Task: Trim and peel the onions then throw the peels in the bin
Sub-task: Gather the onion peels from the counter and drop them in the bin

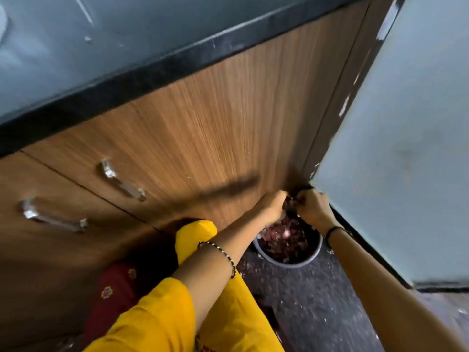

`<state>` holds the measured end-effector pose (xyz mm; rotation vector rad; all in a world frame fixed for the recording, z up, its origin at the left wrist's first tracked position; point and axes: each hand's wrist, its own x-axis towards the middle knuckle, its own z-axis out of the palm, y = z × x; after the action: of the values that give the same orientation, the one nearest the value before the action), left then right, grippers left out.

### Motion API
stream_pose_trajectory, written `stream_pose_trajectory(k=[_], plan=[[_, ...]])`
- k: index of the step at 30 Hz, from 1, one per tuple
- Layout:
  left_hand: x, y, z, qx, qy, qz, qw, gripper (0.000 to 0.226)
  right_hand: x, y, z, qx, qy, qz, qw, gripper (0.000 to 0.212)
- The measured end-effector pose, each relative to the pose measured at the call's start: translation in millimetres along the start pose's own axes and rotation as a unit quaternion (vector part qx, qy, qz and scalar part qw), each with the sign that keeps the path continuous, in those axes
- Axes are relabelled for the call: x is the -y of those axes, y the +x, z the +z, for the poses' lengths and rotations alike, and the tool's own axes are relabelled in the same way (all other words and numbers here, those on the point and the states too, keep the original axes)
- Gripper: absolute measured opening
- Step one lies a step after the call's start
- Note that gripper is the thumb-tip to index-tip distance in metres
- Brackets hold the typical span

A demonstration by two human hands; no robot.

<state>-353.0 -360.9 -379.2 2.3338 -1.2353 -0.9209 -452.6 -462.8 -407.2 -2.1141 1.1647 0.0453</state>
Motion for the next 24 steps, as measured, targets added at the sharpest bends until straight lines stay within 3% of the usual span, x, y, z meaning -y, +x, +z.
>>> stream_pose_trajectory(k=[5, 13, 19, 24], plan=[[20.6, 19.8, 28.4, 0.002, -0.016, -0.052, 0.998, 0.032, -26.3, 14.5, 21.2, 0.005, -0.028, 0.029, 0.999, 0.022], [30.3, 32.0, 33.3, -0.003, -0.04, -0.082, 0.996, 0.021, -24.4, 23.1, 20.0, -0.004, -0.04, 0.026, 0.999, 0.015], [21.8, 29.1, 29.3, -0.044, -0.004, -0.045, 0.998, 0.029, -17.5, 25.8, 19.3, -0.011, -0.064, -0.009, 0.998, 0.024], [14.3, 22.8, 23.1, -0.043, -0.006, -0.048, 0.998, 0.024, -14.4, 23.1, 14.5, -0.007, -0.061, -0.026, 0.998, 0.009]])
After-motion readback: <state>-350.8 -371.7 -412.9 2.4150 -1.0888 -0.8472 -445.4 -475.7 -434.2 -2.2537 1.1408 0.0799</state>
